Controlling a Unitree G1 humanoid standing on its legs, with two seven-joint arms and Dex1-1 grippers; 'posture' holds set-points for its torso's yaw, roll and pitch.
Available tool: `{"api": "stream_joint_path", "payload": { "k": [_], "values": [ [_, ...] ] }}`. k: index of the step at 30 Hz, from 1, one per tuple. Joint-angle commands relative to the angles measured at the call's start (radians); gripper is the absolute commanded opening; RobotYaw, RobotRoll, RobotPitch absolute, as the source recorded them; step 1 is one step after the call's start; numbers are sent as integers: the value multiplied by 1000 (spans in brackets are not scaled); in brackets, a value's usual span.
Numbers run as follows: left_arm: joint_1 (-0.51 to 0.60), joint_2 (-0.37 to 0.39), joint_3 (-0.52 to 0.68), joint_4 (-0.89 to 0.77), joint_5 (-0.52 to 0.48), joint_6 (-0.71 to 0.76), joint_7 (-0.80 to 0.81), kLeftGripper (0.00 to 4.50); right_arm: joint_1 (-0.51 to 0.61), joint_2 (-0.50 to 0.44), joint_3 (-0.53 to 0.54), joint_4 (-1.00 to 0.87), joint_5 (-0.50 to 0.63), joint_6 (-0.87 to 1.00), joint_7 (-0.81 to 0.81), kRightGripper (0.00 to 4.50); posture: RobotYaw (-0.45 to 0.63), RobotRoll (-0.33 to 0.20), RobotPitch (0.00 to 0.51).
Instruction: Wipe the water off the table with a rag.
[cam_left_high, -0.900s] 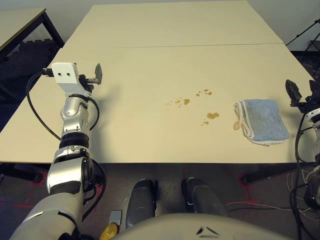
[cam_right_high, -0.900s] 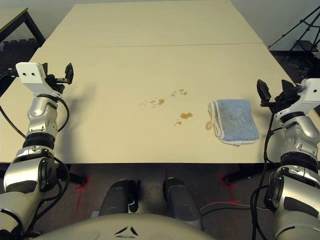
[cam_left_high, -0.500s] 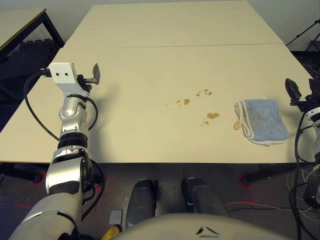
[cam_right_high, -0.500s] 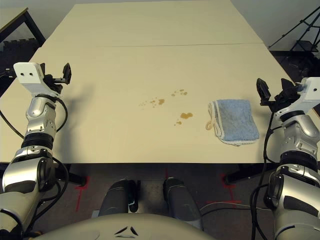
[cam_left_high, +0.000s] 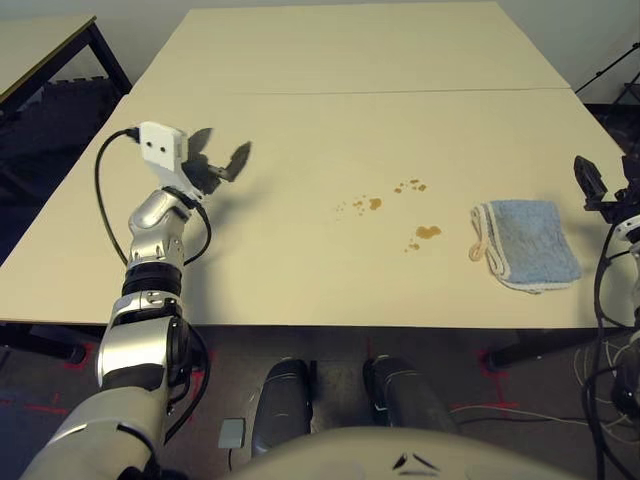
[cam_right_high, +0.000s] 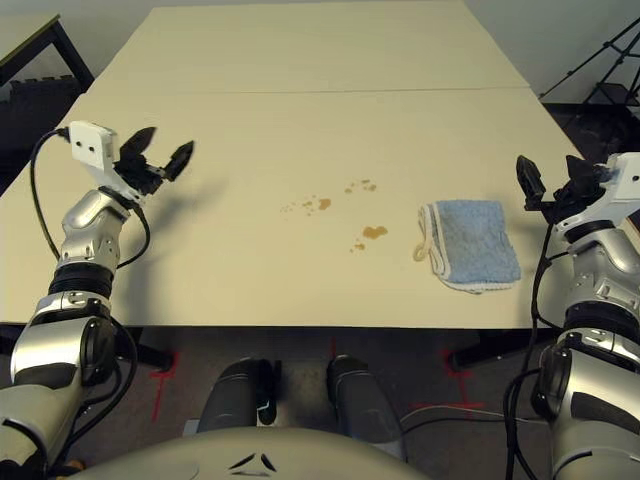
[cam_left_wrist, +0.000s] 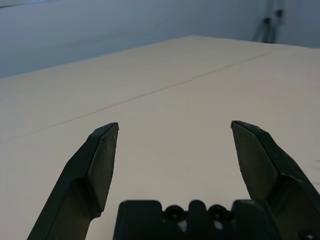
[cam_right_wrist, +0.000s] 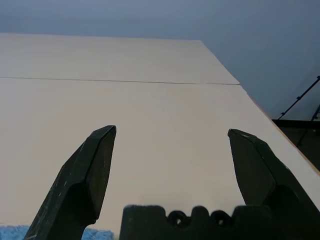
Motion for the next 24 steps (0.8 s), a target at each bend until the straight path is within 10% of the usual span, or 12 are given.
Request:
{"api": "stream_joint_path", "payload": {
  "k": [1,8,24],
  "values": [
    [36,29,-68,-97,-31,94,-200,4500,-9,-24,-12,19,9,20,6,4479,-213,0,92],
    [117,70,-142,-283,-91,312,-398,4500,-3,-76,-28,24,33,75,39,4479,-240,0,93],
    [100,48,-169,-228,-42,236,-409,4500,99,-364,151,-242,76,855,474,4479,-269,0,73]
  ]
}}
